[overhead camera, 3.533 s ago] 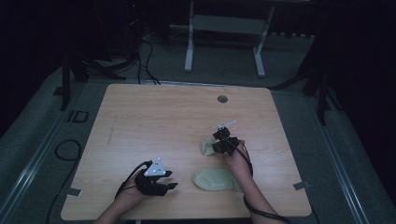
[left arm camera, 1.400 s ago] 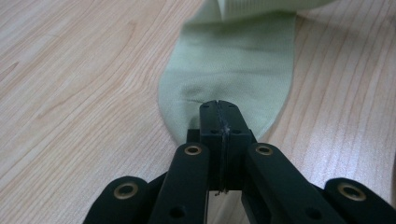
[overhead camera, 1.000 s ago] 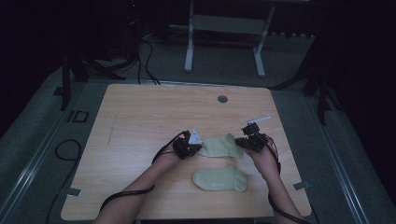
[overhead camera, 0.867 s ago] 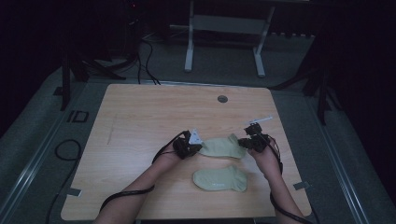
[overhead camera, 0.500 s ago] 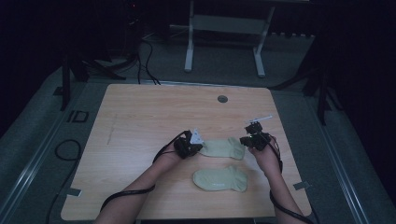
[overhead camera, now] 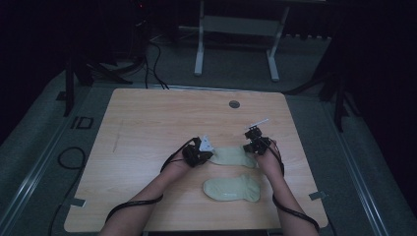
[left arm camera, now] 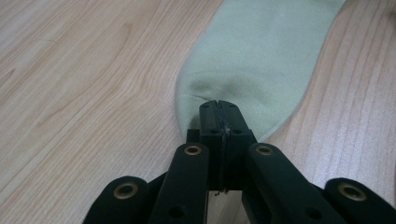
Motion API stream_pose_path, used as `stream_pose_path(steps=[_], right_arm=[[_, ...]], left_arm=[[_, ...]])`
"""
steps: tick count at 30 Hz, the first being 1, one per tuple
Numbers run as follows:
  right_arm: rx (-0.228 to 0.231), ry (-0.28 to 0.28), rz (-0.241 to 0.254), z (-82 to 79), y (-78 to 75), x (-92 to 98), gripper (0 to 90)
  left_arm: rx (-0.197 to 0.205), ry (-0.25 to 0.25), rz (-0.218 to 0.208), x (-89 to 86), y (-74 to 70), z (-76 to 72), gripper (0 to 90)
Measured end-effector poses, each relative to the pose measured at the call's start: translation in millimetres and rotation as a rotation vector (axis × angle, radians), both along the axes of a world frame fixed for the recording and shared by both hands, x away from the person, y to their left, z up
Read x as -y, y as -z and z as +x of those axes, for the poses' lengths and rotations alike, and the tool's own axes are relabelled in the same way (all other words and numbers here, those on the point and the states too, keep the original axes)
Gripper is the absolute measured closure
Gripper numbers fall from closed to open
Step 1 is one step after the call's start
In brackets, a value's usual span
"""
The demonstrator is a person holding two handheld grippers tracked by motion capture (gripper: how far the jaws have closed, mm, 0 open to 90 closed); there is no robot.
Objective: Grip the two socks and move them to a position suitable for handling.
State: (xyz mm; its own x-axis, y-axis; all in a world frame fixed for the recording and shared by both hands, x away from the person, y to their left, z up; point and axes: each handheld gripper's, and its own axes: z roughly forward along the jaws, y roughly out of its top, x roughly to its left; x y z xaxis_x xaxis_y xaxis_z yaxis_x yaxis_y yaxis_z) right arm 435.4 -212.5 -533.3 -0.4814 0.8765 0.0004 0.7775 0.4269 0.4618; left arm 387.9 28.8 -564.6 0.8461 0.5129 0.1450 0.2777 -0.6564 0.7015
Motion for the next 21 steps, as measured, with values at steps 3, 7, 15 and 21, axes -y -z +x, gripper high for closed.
stream_pose_path(steps=[3,7,15,21], right_arm=[[0.011,0.014,0.006,3.2,1.6,3.0,89.8],[0.015,0.021,0.001,5.4,1.6,5.8,89.7],[0.01,0.008,-0.004,8.0,0.6,4.8,87.8],[0.017,-0.021,0.006,2.7,-4.7,4.3,75.7]], left_arm=[[-0.001,-0.004,0.0,-0.7,0.0,0.0,89.0],[-0.004,-0.008,-0.003,-0.6,-0.1,0.1,89.0],[-0.02,-0.024,-0.016,0.1,-0.3,2.9,88.9],[-0.045,-0.039,-0.031,-0.7,-3.8,1.4,68.3]])
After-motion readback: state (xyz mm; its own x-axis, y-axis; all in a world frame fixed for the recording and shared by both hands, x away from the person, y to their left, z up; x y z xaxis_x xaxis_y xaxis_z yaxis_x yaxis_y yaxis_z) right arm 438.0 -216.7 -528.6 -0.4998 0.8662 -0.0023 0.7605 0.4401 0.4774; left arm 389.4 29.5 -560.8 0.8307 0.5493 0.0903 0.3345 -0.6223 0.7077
